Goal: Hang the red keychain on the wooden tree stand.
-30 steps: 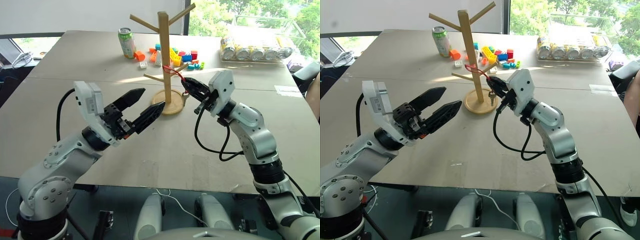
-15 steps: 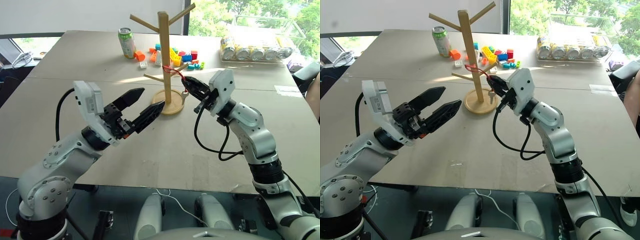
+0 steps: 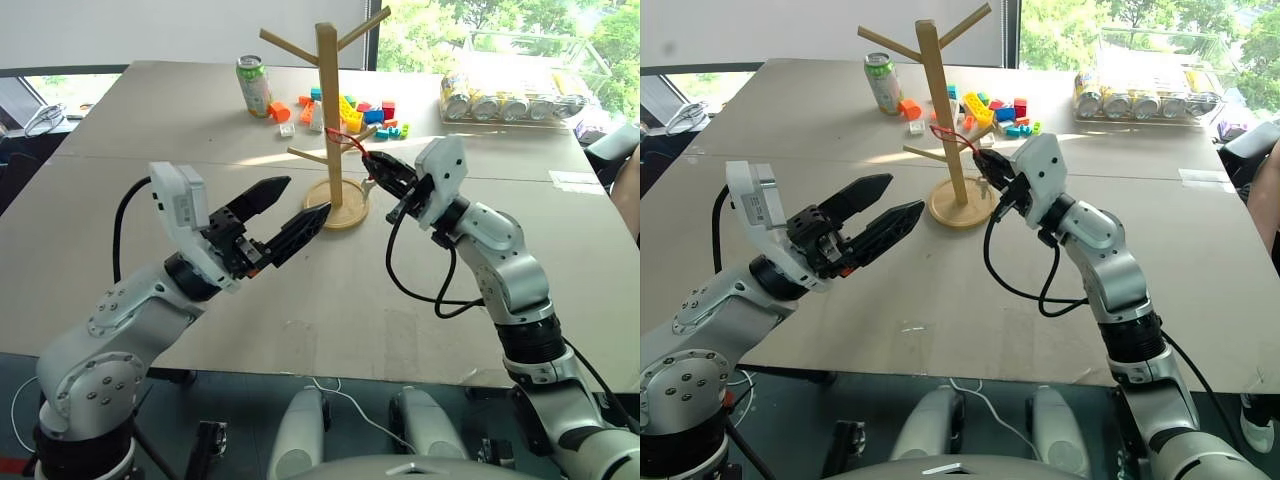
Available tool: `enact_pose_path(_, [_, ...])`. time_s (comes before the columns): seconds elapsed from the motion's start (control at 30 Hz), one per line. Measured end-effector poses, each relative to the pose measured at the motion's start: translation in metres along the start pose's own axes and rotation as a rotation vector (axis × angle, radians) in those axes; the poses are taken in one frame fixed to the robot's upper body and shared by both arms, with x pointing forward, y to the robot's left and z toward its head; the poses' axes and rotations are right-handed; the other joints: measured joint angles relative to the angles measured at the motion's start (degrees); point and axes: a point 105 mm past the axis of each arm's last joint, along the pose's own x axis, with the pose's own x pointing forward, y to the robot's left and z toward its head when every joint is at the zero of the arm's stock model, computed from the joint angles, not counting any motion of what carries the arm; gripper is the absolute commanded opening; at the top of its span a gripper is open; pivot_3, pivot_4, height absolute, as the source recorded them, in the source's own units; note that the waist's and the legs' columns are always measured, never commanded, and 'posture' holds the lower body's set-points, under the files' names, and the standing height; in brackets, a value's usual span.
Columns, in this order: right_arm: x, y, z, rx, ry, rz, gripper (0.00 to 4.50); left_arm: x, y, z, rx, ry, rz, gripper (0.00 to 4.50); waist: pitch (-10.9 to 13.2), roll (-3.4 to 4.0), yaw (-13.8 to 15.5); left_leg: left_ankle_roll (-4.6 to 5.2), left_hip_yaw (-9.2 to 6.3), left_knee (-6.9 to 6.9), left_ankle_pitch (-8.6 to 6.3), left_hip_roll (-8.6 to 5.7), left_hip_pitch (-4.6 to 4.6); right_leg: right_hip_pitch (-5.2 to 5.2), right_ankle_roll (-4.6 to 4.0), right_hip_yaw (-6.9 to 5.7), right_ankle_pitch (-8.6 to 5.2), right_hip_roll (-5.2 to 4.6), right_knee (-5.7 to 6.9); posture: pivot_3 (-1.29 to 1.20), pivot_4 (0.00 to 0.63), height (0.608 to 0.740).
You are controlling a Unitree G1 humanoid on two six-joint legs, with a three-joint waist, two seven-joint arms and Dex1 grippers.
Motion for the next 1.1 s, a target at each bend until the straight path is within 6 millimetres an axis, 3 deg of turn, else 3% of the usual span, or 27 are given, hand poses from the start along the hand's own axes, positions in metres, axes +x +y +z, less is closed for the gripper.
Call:
enact_pose_path(0.63, [0.017, 0.004, -0.008, -0.014, 0.076, 0.060, 0.06, 0.002, 0.000, 0.003, 0.010, -0.009, 0.001, 4.50, 0.00, 0.00, 0.00, 0.00, 0.00, -0.02, 0.00, 0.00, -0.01, -0.01, 0.00, 0.00, 0.00, 0.00, -0.02, 0.00, 0.150, 0.740])
enact_pose_path(0.87, [0.018, 0.003, -0.027, 0.022, 0.178, 0.072, 0.06, 0.002, 0.003, 0.004, 0.026, -0.011, 0.017, 4.50, 0.01, 0.01, 0.00, 0.00, 0.00, -0.02, 0.00, 0.00, -0.01, -0.01, 0.00, 0.00, 0.00, 0.00, -0.02, 0.00, 0.150, 0.740])
enact_pose_path(1.03, [0.018, 0.004, -0.029, 0.043, 0.203, 0.083, 1.75, 0.002, 0.006, 0.006, 0.047, -0.023, 0.035, 4.50, 0.01, 0.01, 0.01, 0.00, 0.00, -0.03, 0.00, 0.00, -0.01, -0.01, 0.00, 0.00, 0.00, 0.00, -0.02, 0.00, 0.150, 0.740])
enact_pose_path(1.1, [0.017, 0.006, -0.032, 0.057, 0.215, 0.090, 2.86, 0.002, 0.009, 0.007, 0.050, -0.025, 0.043, 4.50, 0.01, 0.01, 0.01, 0.00, 0.00, -0.03, 0.00, 0.00, -0.01, -0.01, 0.00, 0.00, 0.00, 0.00, -0.02, 0.00, 0.150, 0.740])
